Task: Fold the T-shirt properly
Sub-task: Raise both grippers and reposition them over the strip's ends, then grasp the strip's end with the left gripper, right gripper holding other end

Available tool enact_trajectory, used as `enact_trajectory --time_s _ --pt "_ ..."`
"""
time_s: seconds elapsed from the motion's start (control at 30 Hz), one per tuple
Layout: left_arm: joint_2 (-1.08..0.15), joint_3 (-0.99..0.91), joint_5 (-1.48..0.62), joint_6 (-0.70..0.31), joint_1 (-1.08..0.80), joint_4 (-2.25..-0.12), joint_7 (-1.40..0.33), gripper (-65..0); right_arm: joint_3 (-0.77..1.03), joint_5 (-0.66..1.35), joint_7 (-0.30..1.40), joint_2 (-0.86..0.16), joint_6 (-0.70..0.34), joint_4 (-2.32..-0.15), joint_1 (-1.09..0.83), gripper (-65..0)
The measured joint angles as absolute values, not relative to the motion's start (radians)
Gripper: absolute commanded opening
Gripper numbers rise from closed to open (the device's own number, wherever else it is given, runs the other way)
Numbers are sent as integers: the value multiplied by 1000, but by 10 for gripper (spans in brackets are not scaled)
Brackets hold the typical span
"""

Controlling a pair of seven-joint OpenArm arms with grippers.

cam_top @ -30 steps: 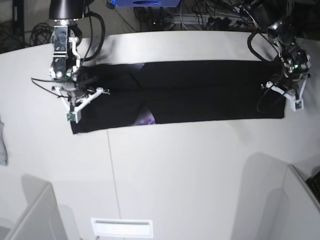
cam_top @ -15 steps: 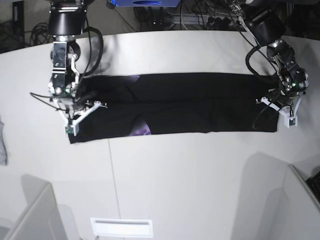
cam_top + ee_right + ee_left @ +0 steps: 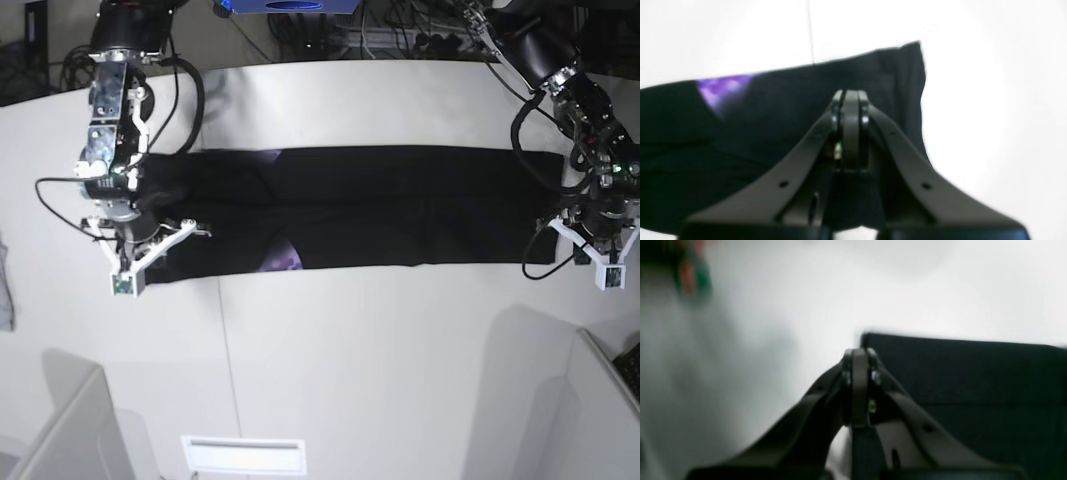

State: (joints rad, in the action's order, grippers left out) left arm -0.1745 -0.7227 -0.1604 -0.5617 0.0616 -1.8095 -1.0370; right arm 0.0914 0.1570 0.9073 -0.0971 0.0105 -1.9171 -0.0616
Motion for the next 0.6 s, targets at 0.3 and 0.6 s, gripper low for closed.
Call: enact_trajectory --time_s 0.3,0.6 --pt "-250 -892 -386 -577 -96 -1742 -1019 -411 91 155 913 -103 7 -1993 -175 -650" --pt "-276 -895 -484 -576 -154 -1510 -878 -18 49 153 916 -91 8 -1991 -203 -650"
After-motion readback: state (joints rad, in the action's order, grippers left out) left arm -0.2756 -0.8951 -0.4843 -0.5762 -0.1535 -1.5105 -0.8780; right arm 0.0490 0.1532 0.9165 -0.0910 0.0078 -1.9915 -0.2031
